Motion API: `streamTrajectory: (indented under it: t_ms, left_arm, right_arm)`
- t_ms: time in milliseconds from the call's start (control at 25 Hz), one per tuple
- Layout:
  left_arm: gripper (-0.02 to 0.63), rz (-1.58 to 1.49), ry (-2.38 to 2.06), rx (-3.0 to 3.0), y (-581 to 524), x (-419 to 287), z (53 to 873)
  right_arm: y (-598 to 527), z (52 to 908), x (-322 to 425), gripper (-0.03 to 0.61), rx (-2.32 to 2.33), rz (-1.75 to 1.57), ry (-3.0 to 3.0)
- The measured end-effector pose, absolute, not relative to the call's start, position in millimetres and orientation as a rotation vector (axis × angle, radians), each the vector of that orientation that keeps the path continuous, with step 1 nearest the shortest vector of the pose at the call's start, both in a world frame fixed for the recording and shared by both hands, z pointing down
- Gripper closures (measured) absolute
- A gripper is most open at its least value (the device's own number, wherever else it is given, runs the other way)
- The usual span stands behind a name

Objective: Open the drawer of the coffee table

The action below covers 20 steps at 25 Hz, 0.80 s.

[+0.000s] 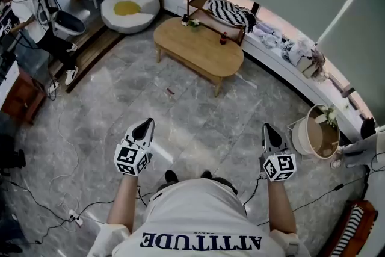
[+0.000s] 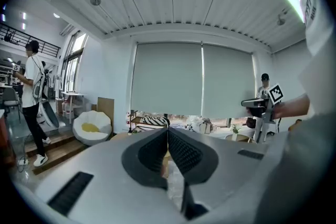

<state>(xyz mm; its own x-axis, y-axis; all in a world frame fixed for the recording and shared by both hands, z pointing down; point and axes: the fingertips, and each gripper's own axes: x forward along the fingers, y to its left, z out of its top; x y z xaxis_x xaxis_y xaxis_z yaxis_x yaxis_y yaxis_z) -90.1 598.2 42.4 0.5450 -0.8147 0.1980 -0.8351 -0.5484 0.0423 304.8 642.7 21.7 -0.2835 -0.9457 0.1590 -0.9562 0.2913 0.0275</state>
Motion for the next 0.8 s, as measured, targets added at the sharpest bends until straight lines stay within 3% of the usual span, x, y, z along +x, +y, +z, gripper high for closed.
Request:
streamTrajectory:
  t_ms: [800]
  left_arm:
    - [0.594,0.240,-1.469,2.604,613.8,-43.4,48.7]
  right_arm:
    - [648.3,32.2,329.8,0.560,1.675,0.120,-2.497]
